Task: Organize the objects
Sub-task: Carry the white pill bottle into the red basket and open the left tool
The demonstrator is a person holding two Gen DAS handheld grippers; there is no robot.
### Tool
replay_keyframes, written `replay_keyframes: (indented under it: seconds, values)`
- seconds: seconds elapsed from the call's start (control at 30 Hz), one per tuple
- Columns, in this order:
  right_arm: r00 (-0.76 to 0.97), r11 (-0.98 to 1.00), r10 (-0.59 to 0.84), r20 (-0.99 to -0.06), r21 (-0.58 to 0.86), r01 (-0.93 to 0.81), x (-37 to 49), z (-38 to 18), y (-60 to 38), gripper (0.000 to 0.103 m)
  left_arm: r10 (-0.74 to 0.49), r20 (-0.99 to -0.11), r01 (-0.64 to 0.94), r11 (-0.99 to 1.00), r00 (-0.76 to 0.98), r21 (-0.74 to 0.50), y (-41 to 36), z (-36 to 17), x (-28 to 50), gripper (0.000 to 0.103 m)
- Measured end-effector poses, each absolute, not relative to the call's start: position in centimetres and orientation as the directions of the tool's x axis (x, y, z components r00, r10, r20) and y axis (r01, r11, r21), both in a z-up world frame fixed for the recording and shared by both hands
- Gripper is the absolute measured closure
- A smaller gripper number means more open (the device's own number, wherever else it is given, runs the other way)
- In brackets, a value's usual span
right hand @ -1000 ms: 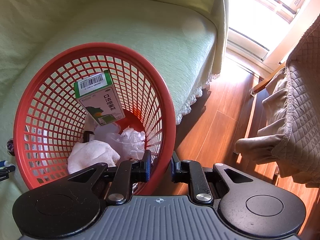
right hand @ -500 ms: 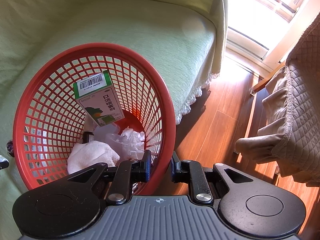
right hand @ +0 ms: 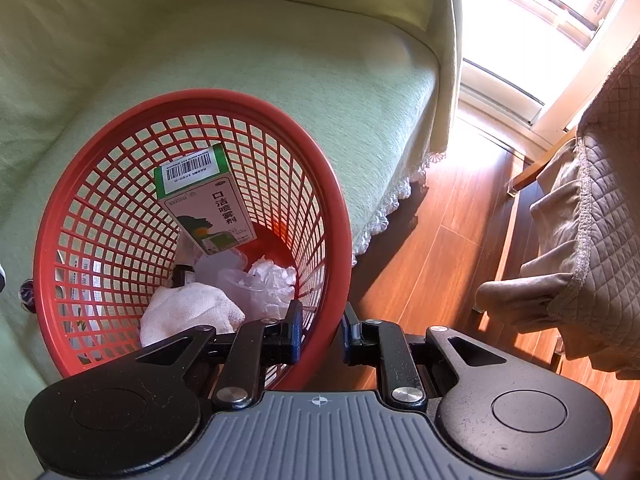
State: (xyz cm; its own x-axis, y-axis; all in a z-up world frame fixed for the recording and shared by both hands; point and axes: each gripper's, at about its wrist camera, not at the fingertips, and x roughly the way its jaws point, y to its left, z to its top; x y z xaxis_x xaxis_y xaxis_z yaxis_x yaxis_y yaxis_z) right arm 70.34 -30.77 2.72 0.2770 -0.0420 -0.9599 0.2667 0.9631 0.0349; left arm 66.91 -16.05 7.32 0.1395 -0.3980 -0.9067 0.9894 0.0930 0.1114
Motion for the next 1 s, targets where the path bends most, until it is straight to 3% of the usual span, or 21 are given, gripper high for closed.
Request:
replay_keyframes:
  seconds: [0.3, 1.0]
  values:
    - [0.293, 0.964, -0.03, -0.956, 0.051, 0.262, 70.1, 2.9, -30.9, 0.088, -0.405, -0.91, 0.996, 0.015, 0.09, 0.091, -20.1, 9.0, 61.8, 0.061]
    - [0.314, 0.963, 0.0, -0.949, 0.084, 0.255, 69.9, 2.9, -31.1, 0.088, -0.326, -0.941, 0.995, -0.007, 0.089, 0.097, -25.3, 6.0, 55.6, 0.061]
